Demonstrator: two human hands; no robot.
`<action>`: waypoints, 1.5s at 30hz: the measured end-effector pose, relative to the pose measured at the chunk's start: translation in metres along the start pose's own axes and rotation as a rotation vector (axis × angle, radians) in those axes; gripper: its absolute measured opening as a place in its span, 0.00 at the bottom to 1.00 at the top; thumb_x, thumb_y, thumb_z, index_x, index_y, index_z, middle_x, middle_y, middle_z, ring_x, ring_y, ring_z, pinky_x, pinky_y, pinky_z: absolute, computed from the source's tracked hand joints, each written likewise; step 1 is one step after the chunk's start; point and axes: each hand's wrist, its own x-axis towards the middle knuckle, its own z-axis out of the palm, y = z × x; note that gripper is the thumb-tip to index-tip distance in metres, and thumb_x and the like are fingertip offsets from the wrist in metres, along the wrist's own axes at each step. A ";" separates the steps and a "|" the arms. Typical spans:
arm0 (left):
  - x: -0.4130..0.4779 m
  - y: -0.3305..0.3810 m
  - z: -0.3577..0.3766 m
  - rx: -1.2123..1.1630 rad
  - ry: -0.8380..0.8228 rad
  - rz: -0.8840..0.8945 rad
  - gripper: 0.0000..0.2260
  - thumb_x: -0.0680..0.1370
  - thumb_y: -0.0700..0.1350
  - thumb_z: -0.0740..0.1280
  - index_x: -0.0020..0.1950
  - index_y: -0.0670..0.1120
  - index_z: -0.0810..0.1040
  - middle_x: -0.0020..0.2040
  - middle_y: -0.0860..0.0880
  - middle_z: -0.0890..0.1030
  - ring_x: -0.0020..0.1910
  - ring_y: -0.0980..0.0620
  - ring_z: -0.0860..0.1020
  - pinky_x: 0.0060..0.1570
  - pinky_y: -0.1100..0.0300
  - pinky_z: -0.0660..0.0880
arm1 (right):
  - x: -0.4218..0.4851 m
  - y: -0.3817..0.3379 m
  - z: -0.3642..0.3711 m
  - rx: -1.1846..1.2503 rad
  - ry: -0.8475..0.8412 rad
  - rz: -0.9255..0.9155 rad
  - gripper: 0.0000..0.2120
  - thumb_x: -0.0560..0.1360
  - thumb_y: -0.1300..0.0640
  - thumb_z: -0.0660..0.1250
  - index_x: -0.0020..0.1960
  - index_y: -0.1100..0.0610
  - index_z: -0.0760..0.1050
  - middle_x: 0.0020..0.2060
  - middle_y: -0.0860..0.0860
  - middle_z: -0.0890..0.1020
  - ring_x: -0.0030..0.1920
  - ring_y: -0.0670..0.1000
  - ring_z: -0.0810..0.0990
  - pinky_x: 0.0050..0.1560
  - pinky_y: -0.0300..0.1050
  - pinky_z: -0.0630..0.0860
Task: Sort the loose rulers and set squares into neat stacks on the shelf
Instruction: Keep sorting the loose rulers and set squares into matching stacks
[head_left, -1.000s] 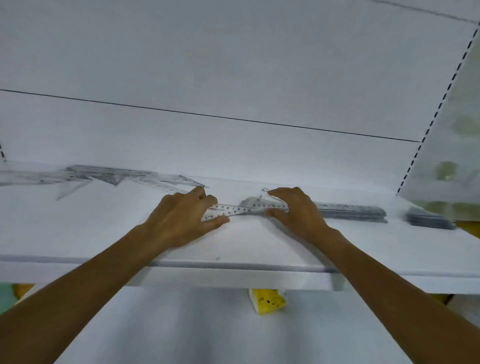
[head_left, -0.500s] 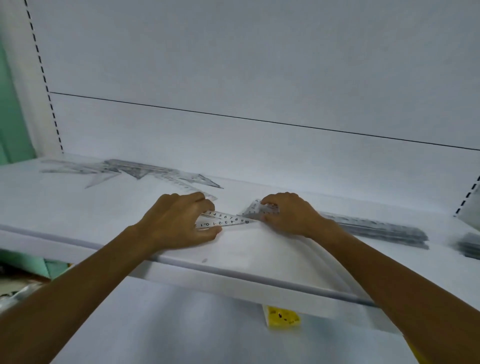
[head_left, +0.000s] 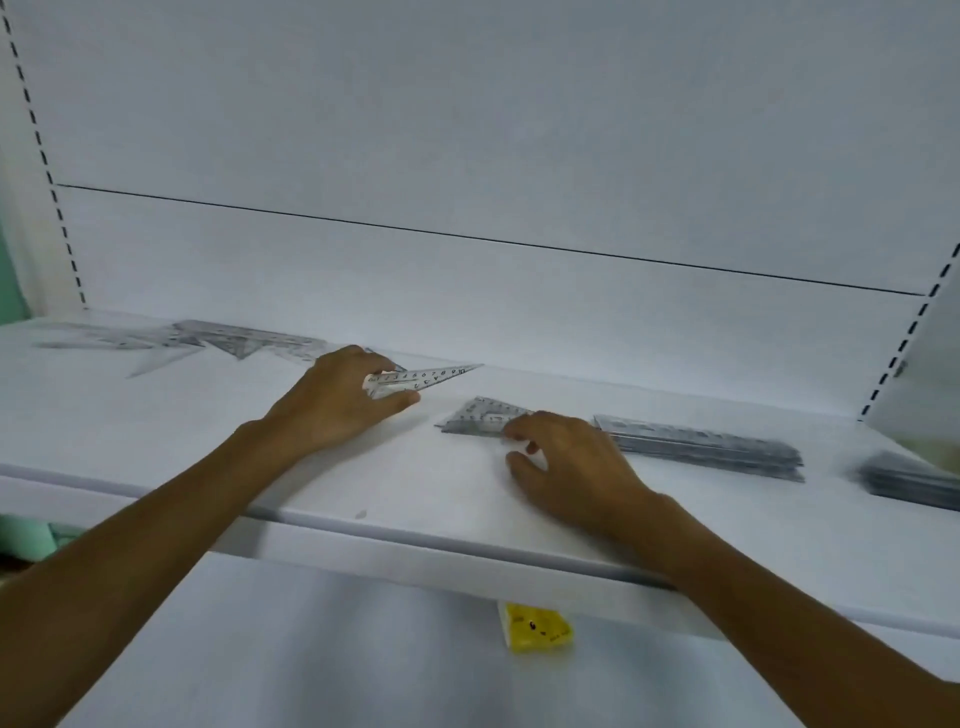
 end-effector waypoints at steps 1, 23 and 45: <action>0.004 0.006 0.003 -0.037 0.011 0.004 0.19 0.70 0.58 0.70 0.56 0.49 0.78 0.53 0.49 0.77 0.44 0.53 0.74 0.47 0.61 0.68 | -0.011 -0.004 -0.001 0.029 -0.015 0.015 0.15 0.77 0.49 0.58 0.63 0.48 0.71 0.62 0.46 0.75 0.61 0.49 0.72 0.61 0.44 0.68; 0.038 0.064 0.069 -0.019 -0.206 0.076 0.27 0.71 0.59 0.68 0.65 0.48 0.70 0.64 0.48 0.73 0.63 0.49 0.71 0.60 0.53 0.69 | -0.049 -0.024 0.008 -0.043 0.047 -0.050 0.15 0.79 0.54 0.52 0.55 0.59 0.74 0.54 0.53 0.78 0.55 0.54 0.72 0.56 0.50 0.69; 0.026 0.066 0.059 0.115 -0.145 0.054 0.32 0.73 0.60 0.64 0.72 0.48 0.60 0.70 0.47 0.67 0.67 0.47 0.67 0.59 0.54 0.66 | -0.042 -0.016 0.000 0.209 0.082 0.008 0.11 0.76 0.57 0.59 0.55 0.57 0.77 0.54 0.51 0.80 0.57 0.51 0.74 0.58 0.47 0.70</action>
